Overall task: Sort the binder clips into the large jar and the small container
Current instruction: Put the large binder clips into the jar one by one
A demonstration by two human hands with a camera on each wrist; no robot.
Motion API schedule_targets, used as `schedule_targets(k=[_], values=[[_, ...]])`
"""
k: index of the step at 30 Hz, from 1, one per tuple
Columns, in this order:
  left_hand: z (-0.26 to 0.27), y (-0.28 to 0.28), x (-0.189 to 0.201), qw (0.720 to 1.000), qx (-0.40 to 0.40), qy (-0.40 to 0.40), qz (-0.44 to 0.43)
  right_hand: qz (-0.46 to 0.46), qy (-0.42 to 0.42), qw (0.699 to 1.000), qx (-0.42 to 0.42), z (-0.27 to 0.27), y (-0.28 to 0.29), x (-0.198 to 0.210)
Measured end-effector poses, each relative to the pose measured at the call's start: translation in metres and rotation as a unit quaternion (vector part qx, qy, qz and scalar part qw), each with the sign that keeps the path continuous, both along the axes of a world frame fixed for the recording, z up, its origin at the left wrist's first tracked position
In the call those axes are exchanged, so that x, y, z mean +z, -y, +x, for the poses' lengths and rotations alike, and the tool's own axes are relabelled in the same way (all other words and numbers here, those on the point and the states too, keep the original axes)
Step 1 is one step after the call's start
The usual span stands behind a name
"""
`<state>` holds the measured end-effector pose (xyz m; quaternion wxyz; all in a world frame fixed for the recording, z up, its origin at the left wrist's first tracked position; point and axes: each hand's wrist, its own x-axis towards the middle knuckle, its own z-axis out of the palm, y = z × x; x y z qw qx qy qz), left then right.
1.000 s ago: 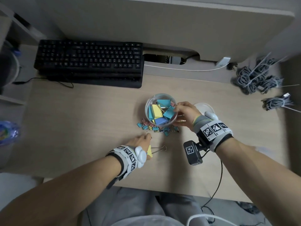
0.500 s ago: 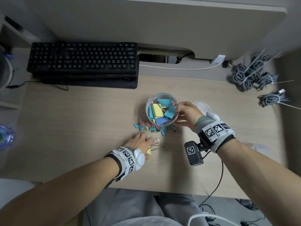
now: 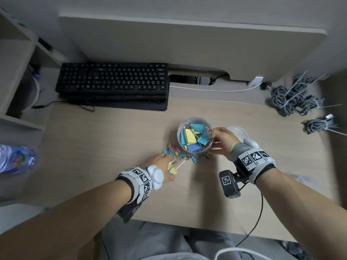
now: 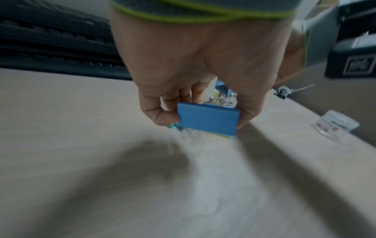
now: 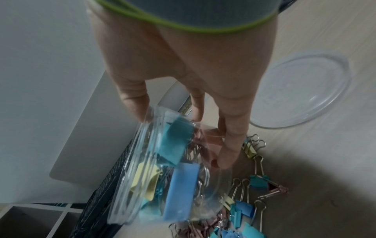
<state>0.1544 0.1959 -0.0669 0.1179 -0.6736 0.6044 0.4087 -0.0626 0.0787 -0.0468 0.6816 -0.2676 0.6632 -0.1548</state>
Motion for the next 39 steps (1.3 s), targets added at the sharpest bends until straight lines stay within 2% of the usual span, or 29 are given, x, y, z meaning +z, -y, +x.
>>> schedule_targets(k=[8, 12, 17, 20, 27, 30, 35, 39], values=[[0.028, 0.029, 0.07, 0.992, 0.025, -0.047, -0.111, 0.001, -0.017, 1.0, -0.023, 0.005, 0.009, 0.005], [0.027, 0.051, 0.092, 0.985, 0.044, -0.065, -0.152, -0.011, -0.014, 1.0, -0.015, 0.01, 0.01, 0.015], [0.004, 0.072, 0.094, 0.978, 0.051, -0.093, -0.182, -0.021, 0.001, 1.0, 0.009, 0.02, 0.007, 0.027], [-0.011, 0.08, 0.09, 0.981, 0.059, -0.065, -0.174, -0.021, 0.017, 1.0, 0.012, 0.026, 0.005, 0.033], [-0.017, 0.085, 0.092, 0.998, 0.028, -0.031, -0.051, -0.035, 0.007, 0.999, 0.024, 0.018, 0.008, 0.029], [-0.019, 0.085, 0.094, 0.996, 0.007, -0.008, -0.085, -0.033, 0.014, 0.999, 0.022, 0.021, 0.006, 0.031], [-0.011, 0.094, 0.096, 0.987, 0.043, -0.05, -0.15, -0.036, 0.02, 0.999, 0.019, 0.026, 0.007, 0.033], [-0.004, 0.105, 0.095, 0.983, -0.012, -0.038, -0.178, -0.042, 0.019, 0.998, 0.032, 0.025, 0.007, 0.034]])
